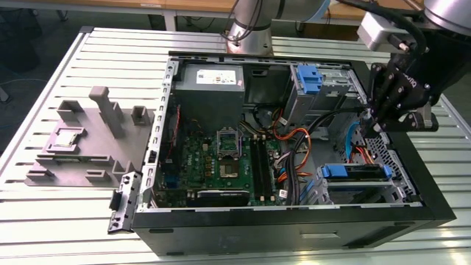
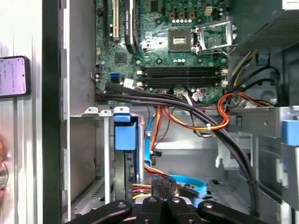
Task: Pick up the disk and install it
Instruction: 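Insert the second disk wire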
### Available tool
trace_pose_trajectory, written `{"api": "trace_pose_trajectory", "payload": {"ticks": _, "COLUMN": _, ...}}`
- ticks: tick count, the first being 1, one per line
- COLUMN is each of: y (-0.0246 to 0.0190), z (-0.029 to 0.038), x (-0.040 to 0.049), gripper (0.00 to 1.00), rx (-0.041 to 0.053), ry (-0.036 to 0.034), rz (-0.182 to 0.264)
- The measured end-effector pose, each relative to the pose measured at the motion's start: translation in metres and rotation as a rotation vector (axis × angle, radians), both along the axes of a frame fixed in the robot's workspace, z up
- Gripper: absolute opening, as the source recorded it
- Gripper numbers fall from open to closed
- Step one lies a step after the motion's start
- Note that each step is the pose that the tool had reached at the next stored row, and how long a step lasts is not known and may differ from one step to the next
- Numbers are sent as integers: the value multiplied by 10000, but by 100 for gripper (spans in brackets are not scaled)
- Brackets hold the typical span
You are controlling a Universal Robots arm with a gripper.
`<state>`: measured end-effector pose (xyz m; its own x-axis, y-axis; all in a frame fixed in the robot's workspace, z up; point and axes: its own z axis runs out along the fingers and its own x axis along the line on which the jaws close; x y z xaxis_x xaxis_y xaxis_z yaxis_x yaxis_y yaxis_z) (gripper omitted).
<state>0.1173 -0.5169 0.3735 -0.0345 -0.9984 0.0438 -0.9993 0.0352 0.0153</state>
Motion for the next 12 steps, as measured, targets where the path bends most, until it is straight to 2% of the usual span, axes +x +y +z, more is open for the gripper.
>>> {"api": "trace_pose_trajectory", "payload": {"ticks": 9, "y": 230, "z": 36, "x": 0, "gripper": 10, "rx": -53, "ry": 0, "rz": -19}}
{"api": "trace_pose_trajectory", "payload": {"ticks": 12, "y": 286, "z": 47, "x": 0, "gripper": 10, "rx": -92, "ry": 0, "rz": -37}}
